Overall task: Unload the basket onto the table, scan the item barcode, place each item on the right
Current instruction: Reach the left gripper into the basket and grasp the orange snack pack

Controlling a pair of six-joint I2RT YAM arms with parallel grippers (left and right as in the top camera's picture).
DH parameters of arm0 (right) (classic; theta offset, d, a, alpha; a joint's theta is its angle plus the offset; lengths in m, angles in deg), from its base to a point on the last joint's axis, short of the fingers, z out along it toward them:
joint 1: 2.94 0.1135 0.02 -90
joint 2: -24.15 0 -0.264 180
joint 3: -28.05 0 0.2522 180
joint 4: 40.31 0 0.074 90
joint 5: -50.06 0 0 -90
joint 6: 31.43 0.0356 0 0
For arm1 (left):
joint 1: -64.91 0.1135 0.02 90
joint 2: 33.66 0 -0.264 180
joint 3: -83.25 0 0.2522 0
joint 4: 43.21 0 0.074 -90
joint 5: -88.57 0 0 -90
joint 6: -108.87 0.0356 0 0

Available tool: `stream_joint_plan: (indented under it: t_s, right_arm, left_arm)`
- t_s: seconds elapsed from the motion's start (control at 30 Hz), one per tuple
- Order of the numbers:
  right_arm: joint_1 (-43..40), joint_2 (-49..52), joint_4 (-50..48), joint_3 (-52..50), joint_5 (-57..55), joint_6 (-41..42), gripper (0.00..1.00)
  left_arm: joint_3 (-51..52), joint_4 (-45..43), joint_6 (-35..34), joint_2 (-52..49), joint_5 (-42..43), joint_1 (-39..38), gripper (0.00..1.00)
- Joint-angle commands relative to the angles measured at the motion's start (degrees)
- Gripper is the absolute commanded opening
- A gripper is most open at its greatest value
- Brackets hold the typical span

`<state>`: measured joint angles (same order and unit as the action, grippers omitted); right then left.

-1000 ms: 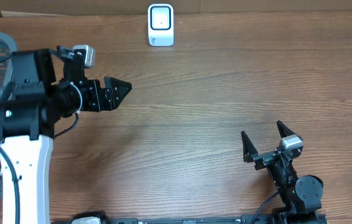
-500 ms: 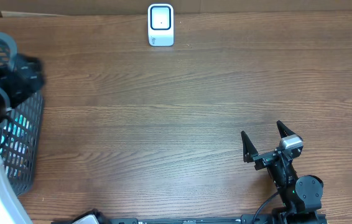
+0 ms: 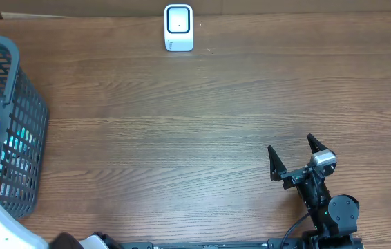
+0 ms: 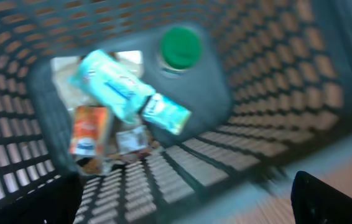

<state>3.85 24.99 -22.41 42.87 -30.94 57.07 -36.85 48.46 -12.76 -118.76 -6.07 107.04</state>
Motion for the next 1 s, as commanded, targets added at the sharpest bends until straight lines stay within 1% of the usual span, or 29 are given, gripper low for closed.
stream_joint_plan:
  t_s: [0.0,0.1,0.17,0.27,0.33,0.37,0.4,0.47,0.57,0.63,0.7,0.77,0.97]
  right_arm:
    - [0.24,-0.66,-0.17,-0.59,0.02,0.13,1.0]
    - [0.24,-0.66,-0.15,-0.59,0.02,0.13,1.0]
    - [0.22,-0.66,-0.17,-0.59,0.02,0.13,1.0]
    - [0.24,-0.66,-0.15,-0.59,0.02,0.13,1.0]
    - [0.24,-0.66,-0.15,-0.59,0.02,0.13,1.0]
    - [0.24,-0.66,-0.15,-0.59,0.02,0.13,1.0]
    - [0.22,-0.66,-0.15,-0.59,0.02,0.13,1.0]
    - [0.22,-0.66,-0.15,-0.59,0.02,0.13,1.0]
    - [0.24,-0.66,-0.15,-0.59,0.02,0.13,1.0]
    - [0.24,-0.66,-0.15,-0.59,0.02,0.13,1.0]
    - [0.24,-0.66,-0.15,-0.59,0.02,0.13,1.0]
    - [0.22,-0.66,-0.15,-0.59,0.02,0.13,1.0]
    - [0.24,-0.66,-0.15,-0.59,0.02,0.13,1.0]
  left_arm:
    - [-0.55,1.38,-2.64,-3.58,-4.52,2.43,0.96]
    - [-0.04,3.63,-1.75,-7.5,-5.18,5.11,0.92]
    - [0.61,4.5,-0.33,-9.51,-5.18,6.6,0.85]
    - [2.58,4.59,3.3,-11.39,-5.66,8.37,0.79]
    - [5.29,3.78,3.41,-12.07,-6.27,9.53,0.79]
    - [6.75,2.86,3.67,-12.11,-6.27,9.81,0.76]
    - [9.51,0.79,5.35,-12.11,-6.08,10.03,0.68]
    - [12.87,-1.73,7.08,-12.11,-6.25,10.03,0.61]
    - [18.32,-5.66,7.91,-12.11,-6.29,10.03,0.42]
    - [21.57,-8.17,9.05,-12.11,-6.45,10.03,0.35]
    - [26.1,-11.8,9.62,-12.13,-8.07,10.03,0.35]
    - [28.98,-14.78,9.62,-12.13,-7.96,10.03,0.37]
    - [33.38,-21.97,9.62,-12.13,-7.28,9.97,0.36]
